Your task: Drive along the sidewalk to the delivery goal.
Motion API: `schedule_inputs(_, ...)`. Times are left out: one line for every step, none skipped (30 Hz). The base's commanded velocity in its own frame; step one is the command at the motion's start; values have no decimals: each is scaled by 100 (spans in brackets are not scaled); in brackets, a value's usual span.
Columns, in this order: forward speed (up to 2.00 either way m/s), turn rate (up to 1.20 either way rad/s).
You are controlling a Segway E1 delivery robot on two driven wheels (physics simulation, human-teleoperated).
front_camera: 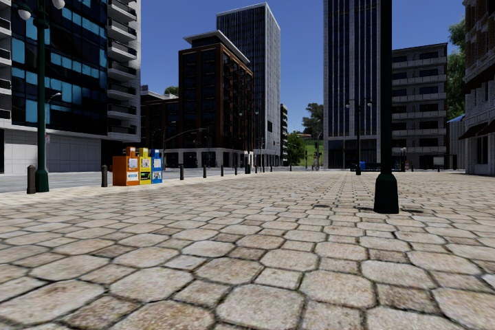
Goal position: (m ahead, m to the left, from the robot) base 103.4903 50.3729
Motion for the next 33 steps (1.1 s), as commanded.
schedule_inputs(0, 0)
schedule_inputs(0, 0)
schedule_inputs(0, 0)
schedule_inputs(0, 0)
schedule_inputs(0, 0)
schedule_inputs(0, 0)
schedule_inputs(0, 0)
schedule_inputs(0, 0)
schedule_inputs(0, 0)
schedule_inputs(0, 0)
schedule_inputs(0, 0)
schedule_inputs(0, 0)
schedule_inputs(0, 0)
schedule_inputs(0, 0)
schedule_inputs(0, 0)
schedule_inputs(0, 0)
schedule_inputs(0, 0)
schedule_inputs(0, 0)
schedule_inputs(0, 0)
schedule_inputs(0, 0)
schedule_inputs(0, 0)
schedule_inputs(0, 0)
schedule_inputs(0, 0)
schedule_inputs(0, 0)
schedule_inputs(0, 0)
schedule_inputs(0, 0)
schedule_inputs(0, 0)
schedule_inputs(0, 0)
schedule_inputs(0, 0)
schedule_inputs(0, 0)
schedule_inputs(20, 0)
schedule_inputs(20, 0)
schedule_inputs(40, 0)
